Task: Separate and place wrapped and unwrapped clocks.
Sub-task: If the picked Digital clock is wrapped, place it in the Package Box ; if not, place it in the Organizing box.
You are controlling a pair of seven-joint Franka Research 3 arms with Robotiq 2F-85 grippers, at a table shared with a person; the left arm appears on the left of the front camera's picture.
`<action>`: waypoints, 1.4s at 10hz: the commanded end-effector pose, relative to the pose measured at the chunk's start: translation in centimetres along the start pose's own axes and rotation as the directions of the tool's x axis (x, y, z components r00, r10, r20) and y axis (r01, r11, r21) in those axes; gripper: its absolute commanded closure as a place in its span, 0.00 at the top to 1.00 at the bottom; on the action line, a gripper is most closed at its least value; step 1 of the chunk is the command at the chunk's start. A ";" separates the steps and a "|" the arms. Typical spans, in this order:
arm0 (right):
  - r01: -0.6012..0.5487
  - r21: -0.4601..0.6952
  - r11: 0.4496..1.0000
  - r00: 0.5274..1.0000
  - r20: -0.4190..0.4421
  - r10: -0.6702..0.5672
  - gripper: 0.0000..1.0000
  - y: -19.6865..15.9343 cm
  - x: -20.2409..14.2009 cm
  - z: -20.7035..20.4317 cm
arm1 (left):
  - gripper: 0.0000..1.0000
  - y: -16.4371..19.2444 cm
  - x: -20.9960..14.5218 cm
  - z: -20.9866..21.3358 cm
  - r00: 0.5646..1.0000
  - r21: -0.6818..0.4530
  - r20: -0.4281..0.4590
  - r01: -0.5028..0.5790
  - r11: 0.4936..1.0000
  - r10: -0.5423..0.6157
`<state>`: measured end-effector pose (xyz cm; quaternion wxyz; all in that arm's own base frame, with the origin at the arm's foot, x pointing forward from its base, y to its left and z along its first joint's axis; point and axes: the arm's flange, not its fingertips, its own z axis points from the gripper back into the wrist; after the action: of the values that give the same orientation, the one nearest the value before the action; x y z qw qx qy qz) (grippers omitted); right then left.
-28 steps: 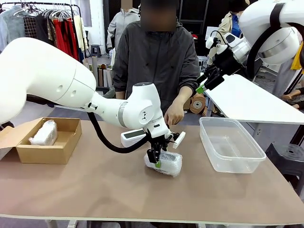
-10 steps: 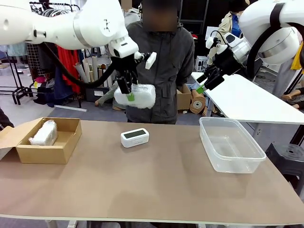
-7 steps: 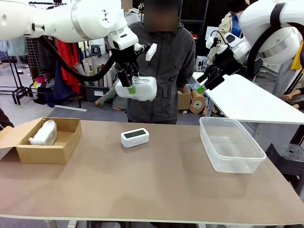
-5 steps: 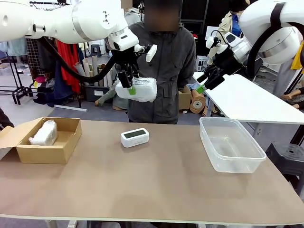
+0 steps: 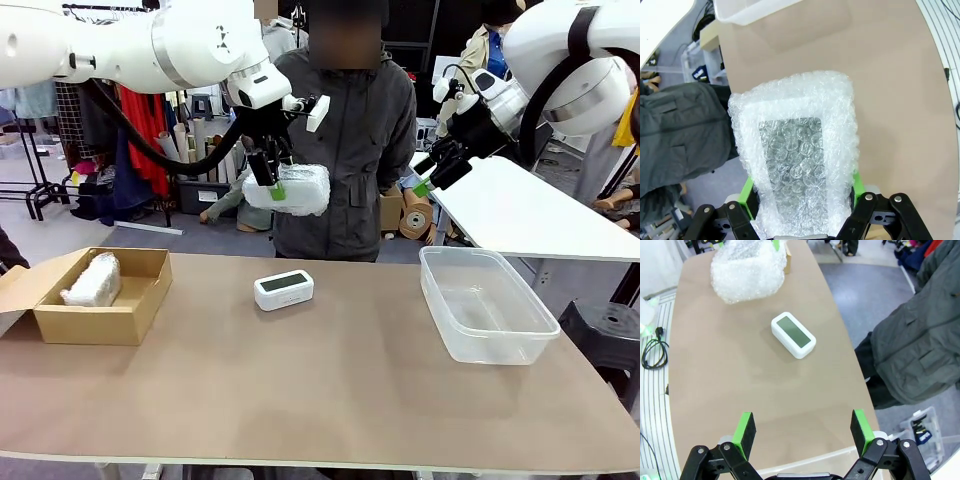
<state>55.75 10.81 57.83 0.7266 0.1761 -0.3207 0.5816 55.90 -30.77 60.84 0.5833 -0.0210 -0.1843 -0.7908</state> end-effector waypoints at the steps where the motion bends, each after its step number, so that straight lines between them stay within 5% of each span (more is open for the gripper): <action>1: -0.003 -0.006 1.000 1.000 -0.004 0.003 1.00 0.1 0.1 0.1 | 0.00 -0.1 -0.1 0.4 1.000 0.005 -0.007 -0.010 1.000 0.010; 4: -0.003 -0.006 1.000 1.000 -0.004 0.003 1.00 0.1 0.1 0.1 | 0.00 0.0 0.0 0.0 1.000 0.000 0.000 0.000 1.000 0.000; 5: -0.003 -0.006 1.000 1.000 -0.004 0.003 1.00 0.1 0.1 0.1 | 0.00 -1.0 -2.5 0.7 0.997 -0.023 0.002 0.078 0.997 -0.078; 8: -0.003 -0.006 1.000 1.000 -0.004 0.003 1.00 0.1 0.1 0.1 | 0.00 -4.0 -7.8 1.4 0.974 -0.027 -0.152 -0.174 0.984 0.168; 10: -0.003 -0.006 1.000 1.000 -0.004 0.003 1.00 0.1 0.1 0.1 | 0.00 -5.1 -12.4 1.7 0.902 0.034 -0.262 -0.347 0.937 0.343; 12: -0.003 -0.006 1.000 1.000 -0.004 0.003 1.00 0.1 0.1 0.1 | 0.00 -6.0 -16.7 1.5 0.755 0.075 -0.353 -0.566 0.821 0.552; 14: -0.003 -0.006 1.000 1.000 -0.004 0.003 1.00 0.1 0.1 0.1 | 0.00 -5.5 -20.6 0.5 0.497 0.217 -0.449 -0.745 0.630 0.743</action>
<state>55.75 10.79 57.83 0.7267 0.1761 -0.3207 0.5815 56.74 -9.42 54.90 0.8603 0.1001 -0.0253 -0.4993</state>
